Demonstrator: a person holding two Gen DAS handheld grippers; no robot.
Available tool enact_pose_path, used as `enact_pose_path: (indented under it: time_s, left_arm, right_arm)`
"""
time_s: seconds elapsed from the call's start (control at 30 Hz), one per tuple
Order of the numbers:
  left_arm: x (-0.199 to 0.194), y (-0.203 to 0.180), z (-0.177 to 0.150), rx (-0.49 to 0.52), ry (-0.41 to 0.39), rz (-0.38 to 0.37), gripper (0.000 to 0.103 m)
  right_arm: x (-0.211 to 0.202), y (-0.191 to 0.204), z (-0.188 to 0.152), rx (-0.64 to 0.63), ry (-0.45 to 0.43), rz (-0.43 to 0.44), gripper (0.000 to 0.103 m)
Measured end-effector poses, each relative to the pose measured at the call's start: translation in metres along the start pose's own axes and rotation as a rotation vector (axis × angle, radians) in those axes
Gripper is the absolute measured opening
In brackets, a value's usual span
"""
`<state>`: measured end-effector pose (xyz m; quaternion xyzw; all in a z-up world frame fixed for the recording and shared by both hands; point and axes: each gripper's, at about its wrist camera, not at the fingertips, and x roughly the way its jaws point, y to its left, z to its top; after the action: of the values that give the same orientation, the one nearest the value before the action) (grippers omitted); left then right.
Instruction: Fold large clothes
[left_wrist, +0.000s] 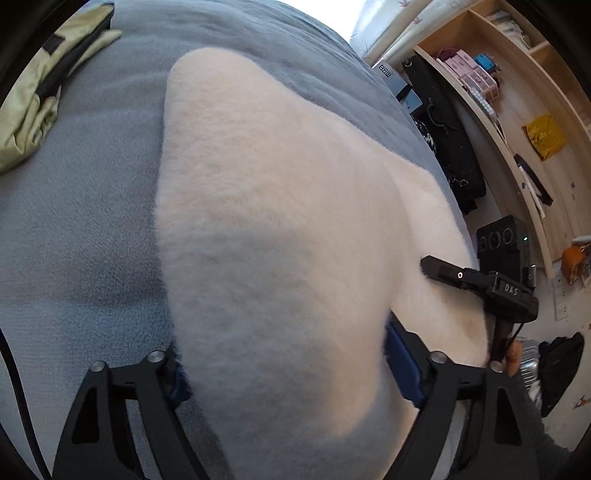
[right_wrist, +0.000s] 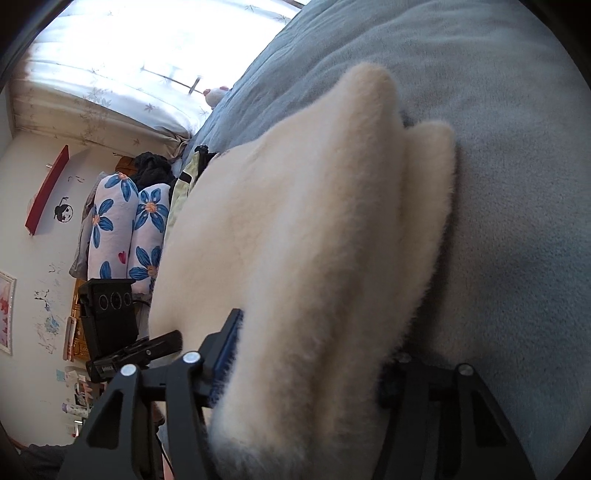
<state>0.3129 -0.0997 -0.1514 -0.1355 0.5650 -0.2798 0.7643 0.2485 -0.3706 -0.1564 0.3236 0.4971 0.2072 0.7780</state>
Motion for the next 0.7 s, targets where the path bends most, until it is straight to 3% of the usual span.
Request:
enact_pose_path:
  time_s: [0.13, 0.4, 0.6, 0.7]
  left_arm:
    - [-0.01, -0.012, 0.002, 0.038, -0.022, 0.052, 0.07]
    - [-0.048, -0.018, -0.002, 0.086, -0.055, 0.098, 0.066]
    - [-0.096, -0.006, -0.016, 0.065, -0.071, 0.118, 0.066]
    - [-0.139, 0.017, -0.03, 0.055, -0.094, 0.141, 0.066]
  right_arm:
    - [-0.008, 0.019, -0.003, -0.027, -0.045, -0.032, 0.049]
    - [-0.013, 0.066, -0.023, -0.085, -0.076, -0.063, 0.048]
    - [-0.001, 0.116, -0.037, -0.12, -0.079, -0.029, 0.048]
    - [0.011, 0.146, -0.041, -0.146, -0.072, 0.003, 0.048]
